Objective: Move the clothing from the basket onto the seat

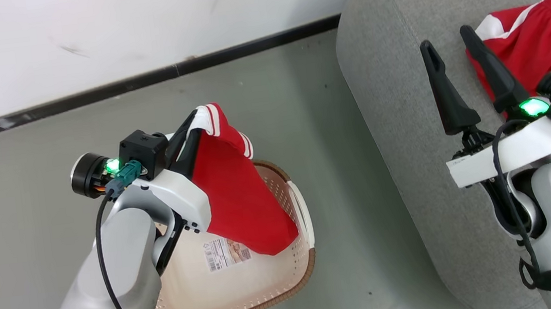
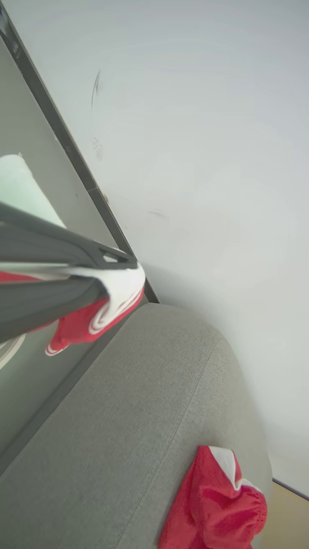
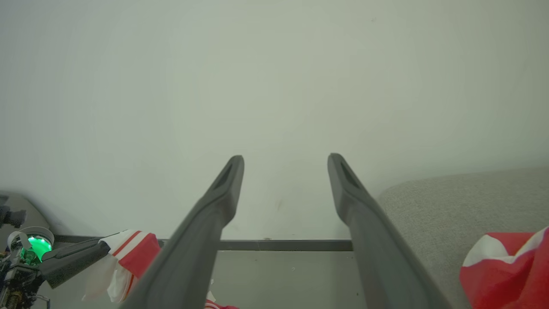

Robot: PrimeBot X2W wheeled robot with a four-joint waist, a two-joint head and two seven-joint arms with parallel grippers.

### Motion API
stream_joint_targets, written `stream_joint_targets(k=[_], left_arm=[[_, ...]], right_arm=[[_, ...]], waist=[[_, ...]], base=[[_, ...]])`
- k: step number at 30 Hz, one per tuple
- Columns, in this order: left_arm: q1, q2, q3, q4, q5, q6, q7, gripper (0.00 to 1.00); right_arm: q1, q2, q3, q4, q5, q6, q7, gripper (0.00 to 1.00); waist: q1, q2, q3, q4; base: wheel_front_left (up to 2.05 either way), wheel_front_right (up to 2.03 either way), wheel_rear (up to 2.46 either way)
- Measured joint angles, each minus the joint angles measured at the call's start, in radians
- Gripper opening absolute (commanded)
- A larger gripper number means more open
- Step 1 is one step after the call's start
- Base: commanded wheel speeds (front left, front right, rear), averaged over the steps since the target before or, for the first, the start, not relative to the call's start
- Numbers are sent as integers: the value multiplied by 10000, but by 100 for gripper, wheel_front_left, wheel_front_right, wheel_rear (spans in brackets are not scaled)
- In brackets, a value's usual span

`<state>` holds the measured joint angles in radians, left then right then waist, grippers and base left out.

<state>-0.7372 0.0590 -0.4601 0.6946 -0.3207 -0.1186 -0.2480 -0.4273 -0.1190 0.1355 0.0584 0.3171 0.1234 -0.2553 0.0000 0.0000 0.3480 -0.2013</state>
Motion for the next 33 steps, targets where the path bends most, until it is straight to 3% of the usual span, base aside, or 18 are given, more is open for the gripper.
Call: stream_joint_targets(k=[27, 33], left_arm=[[114, -228, -274, -1141, -859, -75, 0, 0], [112, -244, -556, -1317, -1032, -75, 23, 0]], right_arm=[[1551, -497, 872, 727, 382, 0, 0, 100], [1931, -497, 1576, 938, 485, 0, 0, 100]], waist=[[0, 0, -2307, 743], [0, 0, -2663, 900]], base=[[0, 0, 0], [0, 0, 0]])
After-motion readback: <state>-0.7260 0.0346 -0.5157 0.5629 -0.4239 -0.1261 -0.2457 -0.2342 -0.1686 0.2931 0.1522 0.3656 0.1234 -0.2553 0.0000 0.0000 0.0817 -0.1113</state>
